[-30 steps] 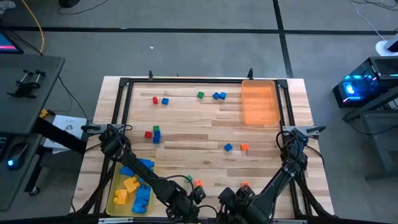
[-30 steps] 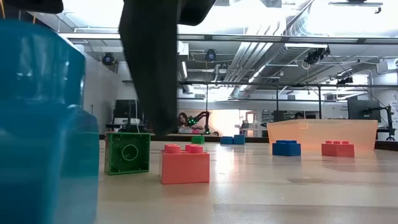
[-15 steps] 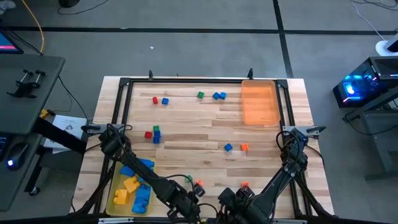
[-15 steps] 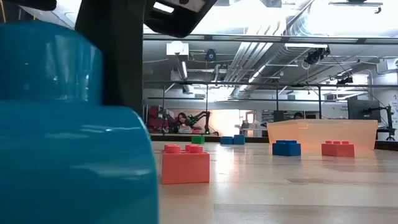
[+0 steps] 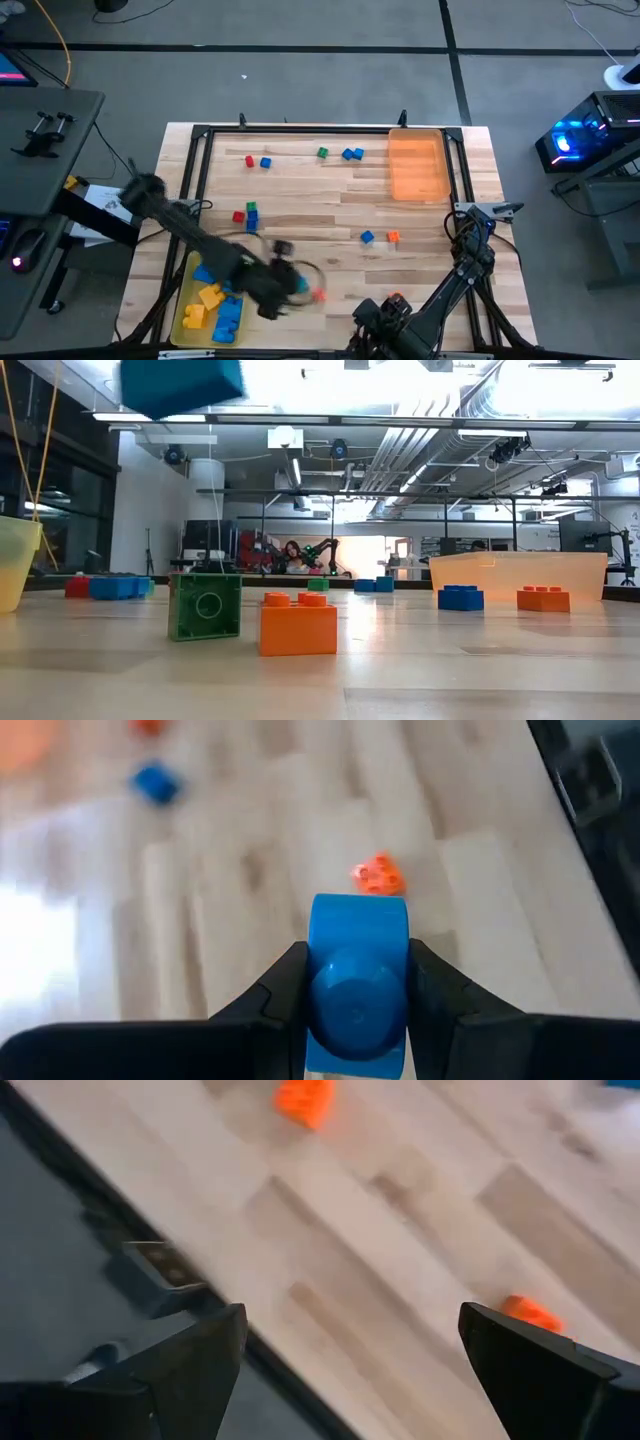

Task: Sort blocks by size
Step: Put the large blue game piece into the yellow bin, then put the small blue game piece into the orange bin

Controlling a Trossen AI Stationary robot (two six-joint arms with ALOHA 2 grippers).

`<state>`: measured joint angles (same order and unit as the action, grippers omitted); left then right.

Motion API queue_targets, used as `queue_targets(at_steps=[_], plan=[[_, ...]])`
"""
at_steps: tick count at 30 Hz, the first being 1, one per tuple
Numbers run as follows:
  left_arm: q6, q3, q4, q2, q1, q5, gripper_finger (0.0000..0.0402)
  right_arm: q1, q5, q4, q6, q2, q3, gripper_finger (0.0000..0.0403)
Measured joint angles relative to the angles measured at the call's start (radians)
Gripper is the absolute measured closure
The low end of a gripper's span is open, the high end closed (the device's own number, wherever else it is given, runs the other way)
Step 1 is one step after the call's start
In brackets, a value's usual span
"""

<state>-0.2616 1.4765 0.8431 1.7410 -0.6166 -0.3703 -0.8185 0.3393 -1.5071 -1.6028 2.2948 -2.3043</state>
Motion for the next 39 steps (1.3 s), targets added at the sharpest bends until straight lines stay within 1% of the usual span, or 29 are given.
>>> queue_targets(at_steps=[3, 6, 8, 10, 13, 14, 17, 21, 23, 26, 32, 36, 38, 39], plan=[[-0.289, -0.174, -0.047, -0.157, -0.085, -0.088, 0.0313, 0.0, 0.002, -0.072, -0.011, 0.0, 0.0, 0.0041], [-0.653, -0.333, -0.084, -0.282, -0.215, -0.148, 0.0313, 0.007, 0.042, -0.061, 0.089, 0.0, 0.0, 0.0041], [-0.919, -0.395, -0.086, -0.335, -0.313, -0.159, 0.0313, 0.022, 0.046, -0.065, 0.148, 0.001, 0.001, 0.0041], [-1.16, -0.419, -0.064, -0.35, -0.407, -0.164, 0.0313, 0.044, 0.062, -0.064, 0.233, 0.001, 0.004, 0.0041], [-1.433, -0.394, 0.02, -0.333, -0.517, -0.148, 0.0313, 0.08, 0.097, -0.064, 0.361, 0.001, 0.004, 0.0041], [-1.502, -0.381, 0.056, -0.322, -0.541, -0.121, 0.0313, 0.093, 0.106, -0.064, 0.406, 0.001, 0.004, 0.0041], [-1.665, -0.356, 0.164, -0.284, -0.587, 0.013, 0.0314, 0.129, 0.13, -0.063, 0.543, 0.001, 0.004, 0.0041], [-1.794, -0.353, 0.201, -0.245, -0.6, 0.169, 0.0311, 0.167, 0.179, -0.064, 0.677, -0.025, 0.005, 0.0041], [-1.805, -0.354, 0.196, -0.229, -0.597, 0.21, 0.0294, 0.183, 0.208, -0.064, 0.727, -0.054, 0.005, 0.0041], [-1.806, -0.354, 0.19, -0.215, -0.585, 0.244, 0.0254, 0.198, 0.258, -0.064, 0.779, -0.11, 0.005, 0.0041], [-1.797, -0.353, 0.182, -0.224, -0.552, 0.247, 0.0168, 0.223, 0.331, -0.064, 0.818, -0.236, 0.005, 0.0041], [-1.766, -0.353, 0.175, -0.254, -0.524, 0.248, 0.0129, 0.231, 0.368, -0.064, 0.826, -0.293, 0.005, 0.0041], [-1.746, -0.353, 0.175, -0.291, -0.499, 0.212, 0.0119, 0.231, 0.37, -0.064, 0.826, -0.312, 0.005, 0.0041], [-1.728, -0.353, 0.173, -0.314, -0.482, 0.165, 0.0116, 0.233, 0.375, -0.064, 0.826, -0.32, 0.005, 0.0041]])
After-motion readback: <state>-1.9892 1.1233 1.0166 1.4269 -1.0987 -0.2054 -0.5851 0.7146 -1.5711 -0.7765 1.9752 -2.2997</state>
